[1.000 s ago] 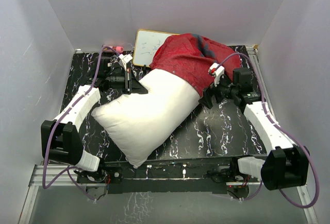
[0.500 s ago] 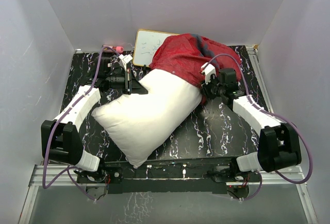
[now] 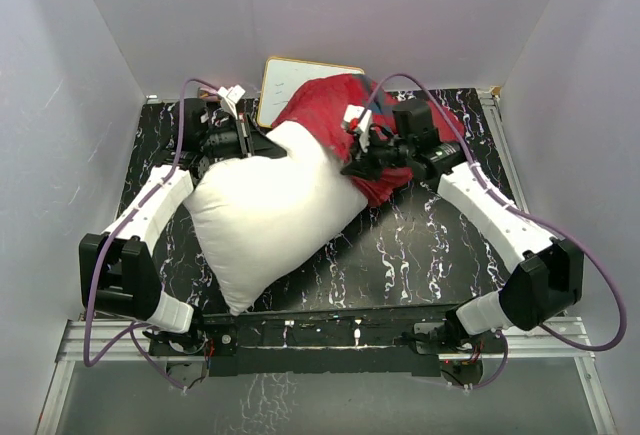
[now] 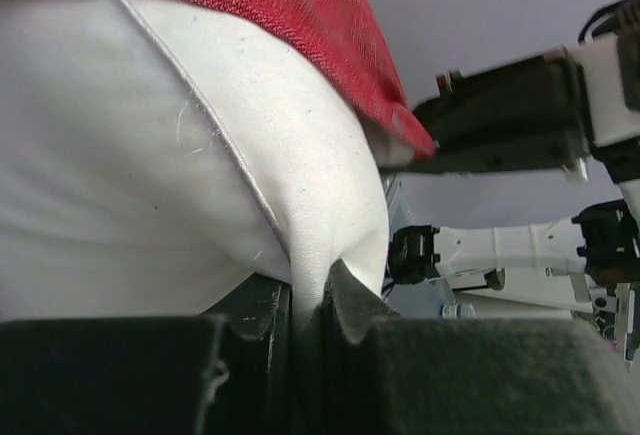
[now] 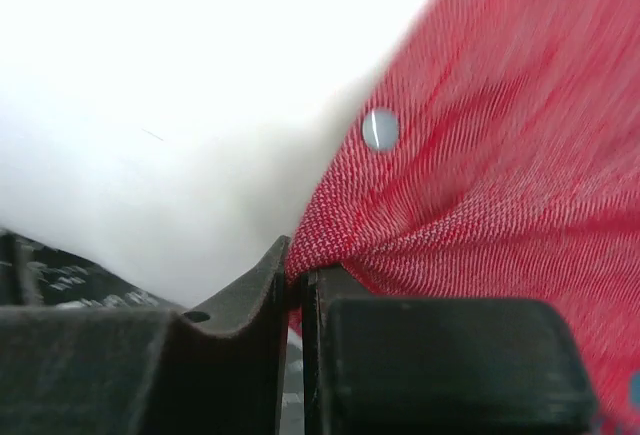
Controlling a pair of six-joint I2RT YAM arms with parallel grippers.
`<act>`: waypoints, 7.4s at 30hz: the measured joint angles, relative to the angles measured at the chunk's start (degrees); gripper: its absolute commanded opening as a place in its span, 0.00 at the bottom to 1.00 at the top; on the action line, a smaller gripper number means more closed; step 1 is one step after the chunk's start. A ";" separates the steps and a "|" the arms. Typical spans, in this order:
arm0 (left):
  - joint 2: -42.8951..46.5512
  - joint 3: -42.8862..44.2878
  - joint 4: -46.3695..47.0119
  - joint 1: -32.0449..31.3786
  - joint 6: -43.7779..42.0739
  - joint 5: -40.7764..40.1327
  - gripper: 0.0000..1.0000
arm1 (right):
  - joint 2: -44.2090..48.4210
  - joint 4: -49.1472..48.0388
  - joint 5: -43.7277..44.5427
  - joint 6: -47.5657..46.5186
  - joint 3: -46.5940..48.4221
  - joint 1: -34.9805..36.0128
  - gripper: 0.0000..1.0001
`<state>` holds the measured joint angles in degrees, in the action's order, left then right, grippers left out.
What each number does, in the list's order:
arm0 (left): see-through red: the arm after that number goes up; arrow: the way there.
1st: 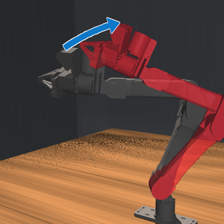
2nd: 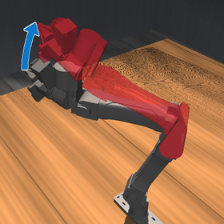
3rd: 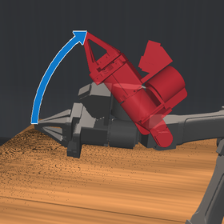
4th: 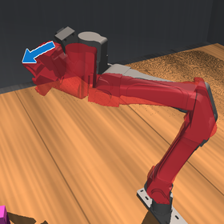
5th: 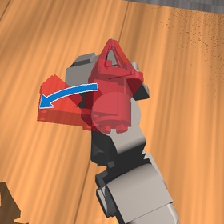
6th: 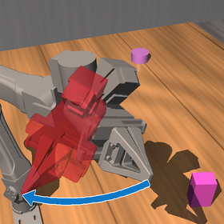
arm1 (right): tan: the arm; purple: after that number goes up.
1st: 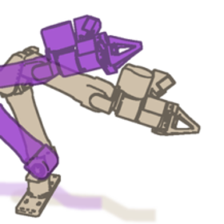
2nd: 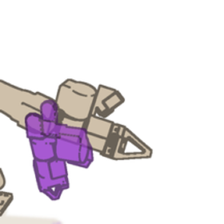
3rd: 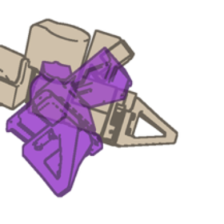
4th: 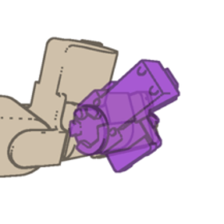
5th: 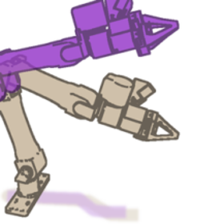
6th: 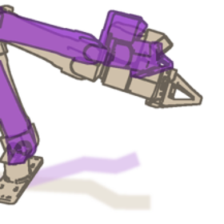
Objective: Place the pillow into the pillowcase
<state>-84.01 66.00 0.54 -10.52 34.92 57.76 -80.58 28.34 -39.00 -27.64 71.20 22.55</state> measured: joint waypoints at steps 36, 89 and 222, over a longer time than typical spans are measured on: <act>15.69 7.04 -31.47 -39.26 -35.23 -63.60 0.97 | -9.27 -4.68 -9.53 21.97 2.60 -3.13 0.08; 24.26 -26.16 11.89 -22.40 -16.96 -47.63 0.00 | -9.79 -8.96 -9.31 25.68 13.94 5.90 0.52; -1.44 19.41 -34.23 -26.62 -24.46 -29.44 0.00 | -6.14 -22.29 -5.22 36.65 17.11 2.60 0.08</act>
<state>-85.45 85.41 -33.69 -37.15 10.46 28.32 -86.72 6.04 -44.23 9.02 88.31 25.15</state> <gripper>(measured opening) 0.057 0.098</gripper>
